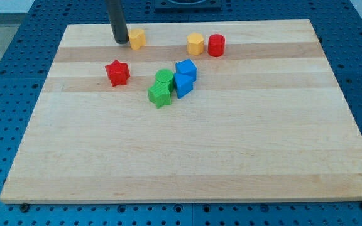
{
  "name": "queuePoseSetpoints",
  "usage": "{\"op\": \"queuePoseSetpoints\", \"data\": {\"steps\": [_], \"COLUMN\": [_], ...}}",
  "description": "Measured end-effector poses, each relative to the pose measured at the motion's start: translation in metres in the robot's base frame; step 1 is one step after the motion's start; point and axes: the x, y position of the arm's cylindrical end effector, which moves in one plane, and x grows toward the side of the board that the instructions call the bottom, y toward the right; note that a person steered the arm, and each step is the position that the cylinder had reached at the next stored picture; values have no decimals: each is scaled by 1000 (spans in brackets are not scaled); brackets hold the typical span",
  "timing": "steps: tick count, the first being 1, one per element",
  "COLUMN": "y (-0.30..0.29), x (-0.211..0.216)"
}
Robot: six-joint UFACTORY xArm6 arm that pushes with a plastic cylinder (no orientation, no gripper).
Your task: Keep yellow heart vertically above green circle
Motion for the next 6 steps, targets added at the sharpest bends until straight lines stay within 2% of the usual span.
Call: {"op": "queuePoseSetpoints", "data": {"steps": [1, 3, 4, 6], "y": [5, 55, 81, 36], "x": [-11, 27, 31, 39]}}
